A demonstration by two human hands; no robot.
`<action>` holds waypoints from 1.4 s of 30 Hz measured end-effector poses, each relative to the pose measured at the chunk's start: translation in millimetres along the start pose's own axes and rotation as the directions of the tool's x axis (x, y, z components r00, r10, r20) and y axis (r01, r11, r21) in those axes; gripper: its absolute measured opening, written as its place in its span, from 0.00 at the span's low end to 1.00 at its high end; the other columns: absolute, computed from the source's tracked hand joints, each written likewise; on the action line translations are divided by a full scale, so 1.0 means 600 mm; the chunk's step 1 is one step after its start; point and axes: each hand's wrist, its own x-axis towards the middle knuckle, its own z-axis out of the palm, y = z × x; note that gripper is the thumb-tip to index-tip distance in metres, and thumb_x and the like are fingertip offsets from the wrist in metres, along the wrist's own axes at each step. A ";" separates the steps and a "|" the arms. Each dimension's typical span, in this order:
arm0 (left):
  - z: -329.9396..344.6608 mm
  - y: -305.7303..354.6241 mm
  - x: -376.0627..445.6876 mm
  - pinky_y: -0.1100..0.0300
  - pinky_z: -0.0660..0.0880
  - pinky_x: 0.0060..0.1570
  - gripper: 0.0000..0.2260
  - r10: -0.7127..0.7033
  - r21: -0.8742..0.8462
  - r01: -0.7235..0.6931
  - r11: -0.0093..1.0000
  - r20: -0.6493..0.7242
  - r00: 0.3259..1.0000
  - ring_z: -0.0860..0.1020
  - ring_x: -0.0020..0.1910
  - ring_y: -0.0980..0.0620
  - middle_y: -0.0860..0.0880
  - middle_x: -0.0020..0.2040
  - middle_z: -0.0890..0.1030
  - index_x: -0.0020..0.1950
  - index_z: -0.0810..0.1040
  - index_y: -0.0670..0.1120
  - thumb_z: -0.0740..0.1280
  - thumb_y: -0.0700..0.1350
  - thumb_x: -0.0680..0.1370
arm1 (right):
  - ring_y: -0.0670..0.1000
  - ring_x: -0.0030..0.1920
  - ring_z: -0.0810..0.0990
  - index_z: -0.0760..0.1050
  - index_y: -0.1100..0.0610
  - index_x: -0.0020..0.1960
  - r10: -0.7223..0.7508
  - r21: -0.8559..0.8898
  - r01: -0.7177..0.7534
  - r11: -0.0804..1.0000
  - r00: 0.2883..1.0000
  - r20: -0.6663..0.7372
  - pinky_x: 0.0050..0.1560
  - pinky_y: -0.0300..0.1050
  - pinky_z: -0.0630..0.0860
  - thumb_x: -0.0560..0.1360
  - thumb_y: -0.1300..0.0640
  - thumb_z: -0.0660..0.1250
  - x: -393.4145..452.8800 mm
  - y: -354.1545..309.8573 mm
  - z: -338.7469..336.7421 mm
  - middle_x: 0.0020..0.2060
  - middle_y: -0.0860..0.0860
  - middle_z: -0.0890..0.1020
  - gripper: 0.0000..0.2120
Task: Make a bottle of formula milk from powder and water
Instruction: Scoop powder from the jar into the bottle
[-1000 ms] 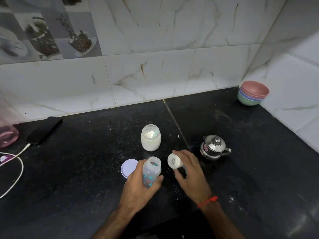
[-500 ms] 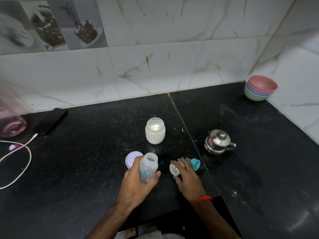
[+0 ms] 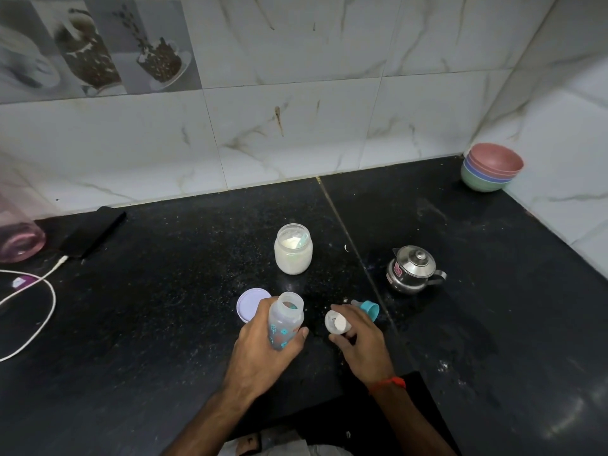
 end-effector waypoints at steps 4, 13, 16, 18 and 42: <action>0.004 -0.003 0.004 0.55 0.81 0.50 0.22 0.025 0.034 -0.026 0.999 0.030 0.999 0.80 0.53 0.58 0.67 0.55 0.78 0.59 0.69 0.67 0.78 0.58 0.72 | 0.48 0.65 0.79 0.77 0.37 0.66 -0.007 0.182 0.018 0.983 0.998 -0.063 0.63 0.46 0.79 0.72 0.63 0.78 0.007 -0.043 -0.026 0.65 0.37 0.75 0.30; 0.035 0.025 0.024 0.74 0.73 0.50 0.24 0.126 0.081 -0.137 0.987 0.129 0.984 0.77 0.57 0.66 0.63 0.56 0.80 0.65 0.69 0.61 0.76 0.61 0.73 | 0.51 0.71 0.70 0.72 0.39 0.74 -0.287 0.093 0.282 0.955 0.957 0.048 0.66 0.55 0.77 0.76 0.71 0.70 0.019 -0.175 -0.122 0.71 0.47 0.65 0.36; 0.047 0.034 0.033 0.60 0.80 0.54 0.26 0.144 0.030 -0.150 0.988 0.143 0.979 0.80 0.58 0.61 0.61 0.59 0.81 0.66 0.69 0.60 0.75 0.62 0.73 | 0.51 0.75 0.65 0.68 0.39 0.76 -0.337 -0.016 0.342 0.940 0.933 0.129 0.71 0.54 0.74 0.77 0.70 0.68 0.025 -0.192 -0.136 0.73 0.47 0.62 0.36; 0.050 0.039 0.037 0.57 0.82 0.56 0.27 0.151 -0.012 -0.151 0.988 0.152 0.977 0.80 0.60 0.61 0.61 0.62 0.80 0.67 0.68 0.61 0.75 0.62 0.73 | 0.49 0.76 0.63 0.66 0.40 0.77 -0.351 -0.058 0.364 0.929 0.921 0.168 0.72 0.53 0.73 0.78 0.68 0.67 0.028 -0.199 -0.142 0.73 0.46 0.60 0.35; 0.070 0.082 0.066 0.53 0.82 0.62 0.27 0.191 -0.215 -0.153 0.964 0.165 0.968 0.79 0.65 0.58 0.59 0.67 0.78 0.68 0.68 0.60 0.77 0.56 0.75 | 0.48 0.78 0.65 0.70 0.57 0.75 -0.525 -0.156 0.522 0.839 0.851 0.025 0.76 0.39 0.63 0.81 0.67 0.61 0.022 -0.251 -0.171 0.78 0.53 0.66 0.23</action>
